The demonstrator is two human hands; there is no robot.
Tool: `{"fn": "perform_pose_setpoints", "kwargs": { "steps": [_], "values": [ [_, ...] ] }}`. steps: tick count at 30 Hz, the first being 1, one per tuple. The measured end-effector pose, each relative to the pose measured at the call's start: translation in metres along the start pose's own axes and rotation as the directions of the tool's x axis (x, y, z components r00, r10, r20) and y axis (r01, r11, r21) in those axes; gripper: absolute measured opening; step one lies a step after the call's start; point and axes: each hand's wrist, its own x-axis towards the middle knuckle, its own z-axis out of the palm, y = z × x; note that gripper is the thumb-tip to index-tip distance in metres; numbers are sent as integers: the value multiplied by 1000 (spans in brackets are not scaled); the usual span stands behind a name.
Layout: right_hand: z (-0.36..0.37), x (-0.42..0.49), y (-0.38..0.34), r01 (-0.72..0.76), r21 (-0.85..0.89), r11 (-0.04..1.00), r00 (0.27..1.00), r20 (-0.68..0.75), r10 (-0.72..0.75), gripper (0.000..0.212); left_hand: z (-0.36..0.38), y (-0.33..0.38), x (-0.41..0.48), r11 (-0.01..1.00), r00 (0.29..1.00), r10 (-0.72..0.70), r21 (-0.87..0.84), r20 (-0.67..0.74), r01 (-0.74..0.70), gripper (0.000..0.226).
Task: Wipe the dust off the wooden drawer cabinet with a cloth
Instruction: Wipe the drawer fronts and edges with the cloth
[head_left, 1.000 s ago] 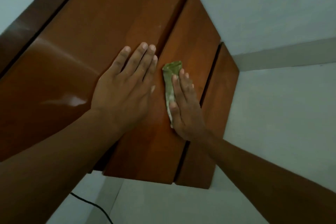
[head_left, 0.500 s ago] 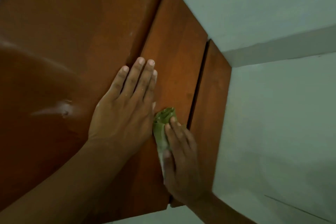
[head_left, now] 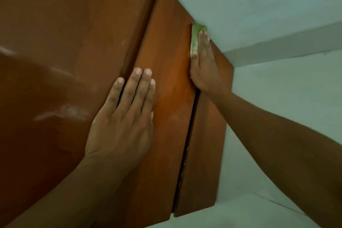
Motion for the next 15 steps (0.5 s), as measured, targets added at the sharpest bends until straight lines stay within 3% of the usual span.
{"fn": "perform_pose_setpoints", "kwargs": {
  "steps": [2,5,8,10,12,14,15],
  "values": [
    [-13,14,10,-79,12,997,997,-9,79,57,1,0,1,1000,1000,3,-20,-12,-3,65],
    [-34,5,10,-260,124,958,945,-173,278,60,0,-1,1,1000,1000,-3,-4,-18,3,65],
    [-41,-52,-24,-230,259,938,889,-336,310,53,0,0,1,1000,1000,1,-9,-9,-1,65],
    [-31,-106,-55,-76,294,953,946,-282,162,49,0,0,0,1000,1000,-4,-2,-7,4,65],
    [-9,-152,-76,142,300,943,987,-114,-113,49,0,0,-2,1000,1000,0,24,-12,1,66],
    [11,-168,-75,307,207,929,949,4,-315,50,0,1,-3,1000,1000,7,30,-8,-7,67],
    [15,-163,-68,338,160,927,937,38,-348,53,1,2,-3,1000,1000,4,30,-5,-4,67]
  ]
}}
